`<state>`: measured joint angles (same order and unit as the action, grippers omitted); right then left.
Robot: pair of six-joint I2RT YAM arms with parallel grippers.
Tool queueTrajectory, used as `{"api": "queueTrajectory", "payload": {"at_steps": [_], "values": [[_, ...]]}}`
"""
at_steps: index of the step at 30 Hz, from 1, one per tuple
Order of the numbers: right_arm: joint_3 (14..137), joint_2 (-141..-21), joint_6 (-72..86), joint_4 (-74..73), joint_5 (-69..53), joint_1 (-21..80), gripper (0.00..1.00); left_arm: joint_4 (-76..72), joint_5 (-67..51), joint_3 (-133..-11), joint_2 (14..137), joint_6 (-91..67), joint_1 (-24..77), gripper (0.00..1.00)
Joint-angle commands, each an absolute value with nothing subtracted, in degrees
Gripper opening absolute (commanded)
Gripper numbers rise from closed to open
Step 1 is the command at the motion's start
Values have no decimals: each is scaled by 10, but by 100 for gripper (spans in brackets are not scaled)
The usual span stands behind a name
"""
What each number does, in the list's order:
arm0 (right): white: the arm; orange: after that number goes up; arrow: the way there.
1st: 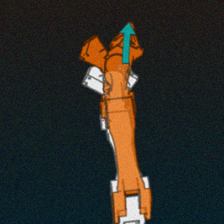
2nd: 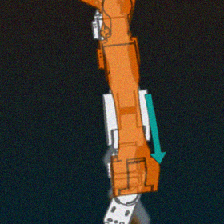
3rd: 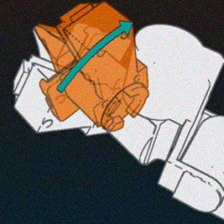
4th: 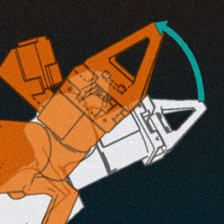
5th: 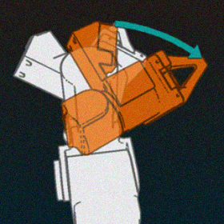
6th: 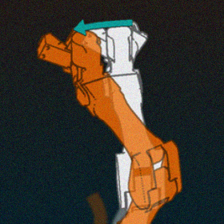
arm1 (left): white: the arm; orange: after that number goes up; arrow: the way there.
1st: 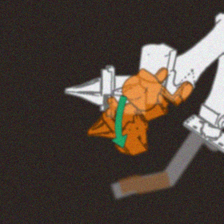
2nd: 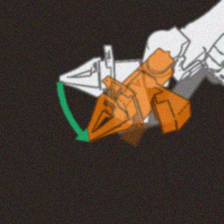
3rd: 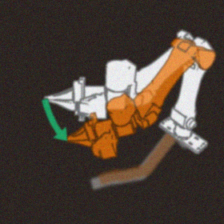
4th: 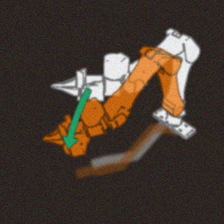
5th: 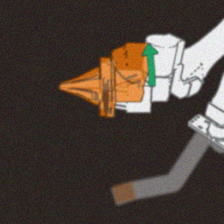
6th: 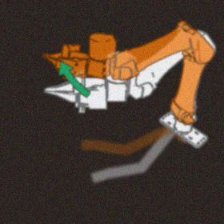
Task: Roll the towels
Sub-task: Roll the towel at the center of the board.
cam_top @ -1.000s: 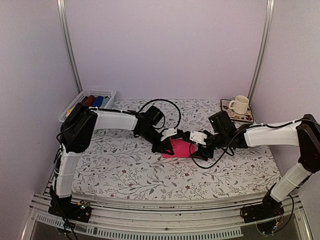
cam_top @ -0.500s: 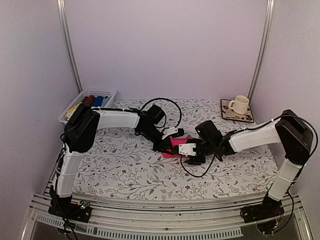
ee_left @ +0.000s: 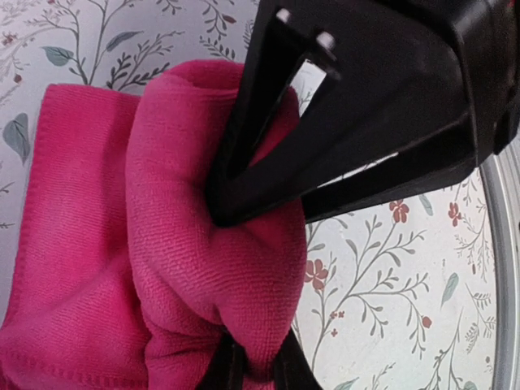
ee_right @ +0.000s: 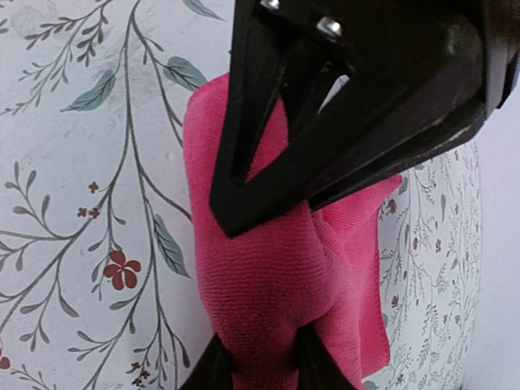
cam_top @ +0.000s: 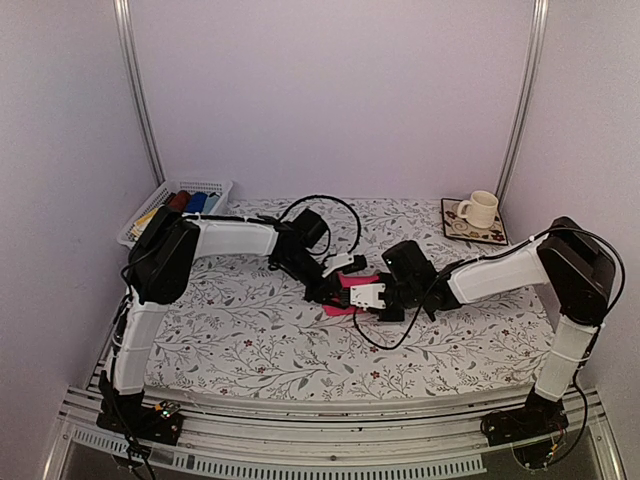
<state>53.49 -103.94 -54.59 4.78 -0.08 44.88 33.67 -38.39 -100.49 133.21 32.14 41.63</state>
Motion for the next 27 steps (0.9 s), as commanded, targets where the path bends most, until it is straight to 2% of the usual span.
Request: {"api": "queueTrajectory", "payload": {"at_steps": [1, 3, 5, 13, 17, 27], "values": [[557, -1064, -524, -2, -8, 449, 15, 390, -361, -989, 1360, 310, 404, 12], [561, -1064, -510, -17, -14, 449, 10, 388, -355, -985, 1349, 309, 399, 23], [567, -1066, -493, -40, -24, 448, 6, 380, -345, -974, 1332, 310, 395, 41], [610, -1073, -436, -132, -110, 424, 4, 303, -274, -879, 1225, 305, 387, 79], [650, -1089, -422, -192, -166, 402, 4, 240, -246, -816, 1170, 302, 388, 86], [772, -1169, -402, -300, -270, 369, 4, 11, -168, -642, 1051, 355, 424, 86]]}}
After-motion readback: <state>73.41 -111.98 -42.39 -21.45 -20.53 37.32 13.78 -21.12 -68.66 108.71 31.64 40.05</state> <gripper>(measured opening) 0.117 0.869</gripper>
